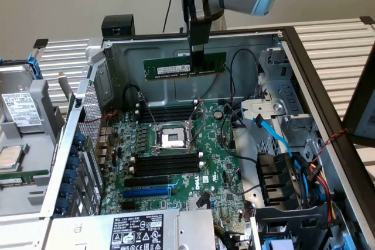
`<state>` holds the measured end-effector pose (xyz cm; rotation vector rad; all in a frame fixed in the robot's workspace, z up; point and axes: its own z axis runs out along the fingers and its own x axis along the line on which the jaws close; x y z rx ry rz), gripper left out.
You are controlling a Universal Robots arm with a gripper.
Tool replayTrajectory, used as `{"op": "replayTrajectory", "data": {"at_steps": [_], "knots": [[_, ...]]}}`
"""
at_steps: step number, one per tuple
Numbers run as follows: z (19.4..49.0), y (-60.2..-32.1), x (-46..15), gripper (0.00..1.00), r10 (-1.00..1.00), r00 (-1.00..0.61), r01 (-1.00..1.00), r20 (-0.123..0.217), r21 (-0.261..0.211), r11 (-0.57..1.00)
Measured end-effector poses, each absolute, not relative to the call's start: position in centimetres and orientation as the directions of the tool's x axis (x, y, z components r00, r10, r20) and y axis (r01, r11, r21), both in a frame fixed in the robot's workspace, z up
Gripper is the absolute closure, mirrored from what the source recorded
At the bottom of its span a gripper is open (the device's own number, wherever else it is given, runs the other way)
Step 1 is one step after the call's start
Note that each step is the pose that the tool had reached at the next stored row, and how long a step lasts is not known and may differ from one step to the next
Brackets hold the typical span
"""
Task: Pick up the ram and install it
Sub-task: 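Insert the ram into the slot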
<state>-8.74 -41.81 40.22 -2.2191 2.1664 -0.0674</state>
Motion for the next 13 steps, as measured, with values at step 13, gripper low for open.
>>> {"op": "replayTrajectory", "data": {"at_steps": [13], "knots": [[38.5,-40.9,-10.8,0.87,-1.0,0.014,-0.998,-0.003,-0.056,-0.013]]}}
